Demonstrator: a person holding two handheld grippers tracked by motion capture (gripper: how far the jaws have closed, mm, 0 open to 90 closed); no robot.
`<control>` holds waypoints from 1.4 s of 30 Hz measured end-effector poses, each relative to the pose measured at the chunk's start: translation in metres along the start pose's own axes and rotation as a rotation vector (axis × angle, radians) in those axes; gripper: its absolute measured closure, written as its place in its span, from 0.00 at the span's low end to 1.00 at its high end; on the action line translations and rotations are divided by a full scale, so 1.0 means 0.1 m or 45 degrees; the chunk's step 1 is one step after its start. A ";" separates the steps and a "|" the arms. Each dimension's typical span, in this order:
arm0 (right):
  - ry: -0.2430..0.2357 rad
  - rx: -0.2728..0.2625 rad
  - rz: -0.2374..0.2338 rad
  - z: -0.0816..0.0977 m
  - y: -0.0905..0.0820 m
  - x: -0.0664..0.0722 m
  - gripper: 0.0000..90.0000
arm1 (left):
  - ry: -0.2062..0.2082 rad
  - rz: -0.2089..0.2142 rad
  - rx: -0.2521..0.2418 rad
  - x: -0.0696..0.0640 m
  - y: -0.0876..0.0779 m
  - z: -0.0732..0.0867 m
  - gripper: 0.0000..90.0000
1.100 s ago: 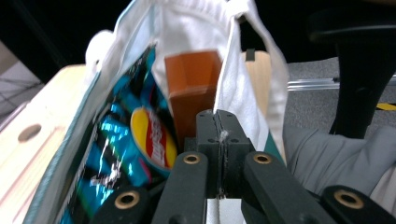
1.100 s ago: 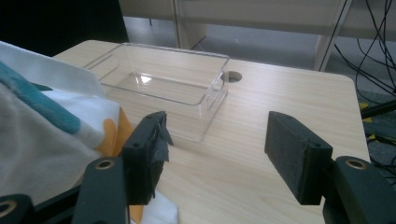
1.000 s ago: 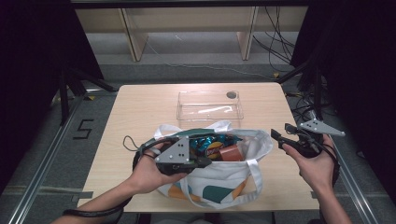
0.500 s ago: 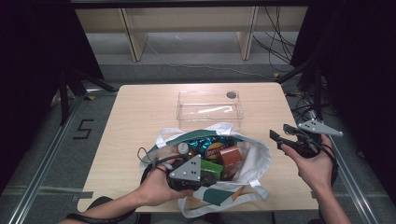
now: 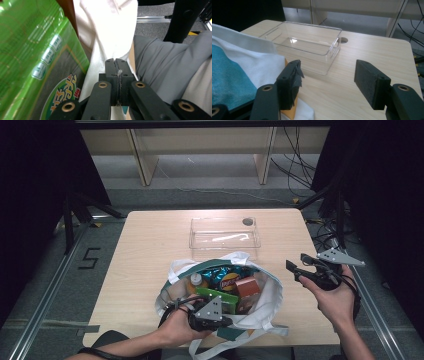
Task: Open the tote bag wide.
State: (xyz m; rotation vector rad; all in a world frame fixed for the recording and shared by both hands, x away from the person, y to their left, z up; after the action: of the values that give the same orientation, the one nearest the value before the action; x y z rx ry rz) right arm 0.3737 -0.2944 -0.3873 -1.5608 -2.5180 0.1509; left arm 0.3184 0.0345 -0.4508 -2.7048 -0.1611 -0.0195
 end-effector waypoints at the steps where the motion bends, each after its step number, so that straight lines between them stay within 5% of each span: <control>1: 0.003 -0.008 -0.013 -0.01 0.00 0.03 0.43 | -0.001 -0.006 0.002 0.01 0.00 0.01 0.98; 4: -0.033 -0.037 -0.034 -0.02 0.00 0.03 0.44 | -0.017 -0.005 -0.004 0.00 -0.01 0.00 0.88; 6: 0.010 -0.038 -0.036 -0.05 -0.03 0.08 0.44 | -0.032 -0.011 -0.023 -0.01 -0.06 -0.04 0.82; 7: -0.032 -0.064 -0.050 -0.10 -0.06 0.09 0.45 | -0.061 -0.027 -0.073 -0.02 -0.16 -0.08 0.70; 13: -0.064 -0.100 -0.072 -0.22 -0.17 0.16 0.54 | -0.160 -0.082 -0.198 0.01 -0.54 -0.22 0.59; 15: -0.065 -0.077 -0.101 -0.28 -0.21 0.22 0.62 | -0.126 -0.153 -0.264 0.08 -0.84 -0.32 0.56; 16: -0.096 -0.093 -0.115 -0.30 -0.22 0.24 0.64 | -0.149 -0.198 -0.298 0.09 -0.94 -0.34 0.55; 17: -0.096 -0.093 -0.115 -0.30 -0.22 0.24 0.64 | -0.149 -0.198 -0.298 0.09 -0.94 -0.34 0.55; 18: -0.082 -0.088 -0.140 -0.33 -0.25 0.32 0.69 | -0.115 -0.284 -0.349 0.17 -1.15 -0.40 0.56; 19: -0.082 -0.088 -0.140 -0.33 -0.25 0.32 0.69 | -0.115 -0.284 -0.349 0.17 -1.15 -0.40 0.56; 20: -0.136 -0.112 -0.188 -0.35 -0.25 0.36 0.73 | -0.071 -0.387 -0.368 0.27 -1.34 -0.43 0.57; 21: -0.136 -0.112 -0.188 -0.35 -0.25 0.36 0.73 | -0.071 -0.387 -0.368 0.27 -1.34 -0.43 0.57; 22: -0.143 -0.107 -0.218 -0.37 -0.24 0.42 0.77 | -0.034 -0.465 -0.358 0.38 -1.47 -0.42 0.58; 27: -0.209 -0.073 -0.301 -0.40 -0.21 0.59 0.79 | 0.007 -0.488 -0.320 0.53 -1.55 -0.37 0.57; 29: -0.184 -0.044 -0.312 -0.39 -0.20 0.62 0.79 | 0.019 -0.479 -0.299 0.54 -1.54 -0.35 0.57; 36: -0.242 0.043 -0.413 -0.33 -0.08 0.69 0.83 | 0.078 -0.435 -0.178 0.64 -1.44 -0.24 0.74; 42: -0.253 -0.004 -0.446 -0.44 -0.11 0.70 0.79 | 0.104 -0.398 -0.145 0.67 -1.42 -0.25 0.81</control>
State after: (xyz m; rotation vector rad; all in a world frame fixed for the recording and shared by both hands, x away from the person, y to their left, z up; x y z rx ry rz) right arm 0.3423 -0.2366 -0.3357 -1.1289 -2.8977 0.2654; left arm 0.3685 0.1597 -0.3660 -2.7571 -0.5712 -0.2381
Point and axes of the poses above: each handheld gripper's, and its own axes: y roughly forward along the jaws, z roughly out of its underside, x roughly to its left, the point moved 1 cm from there along y, roughly forward along the jaws, and after that the axes turned 15 degrees about -x, right-handed, at the moved point
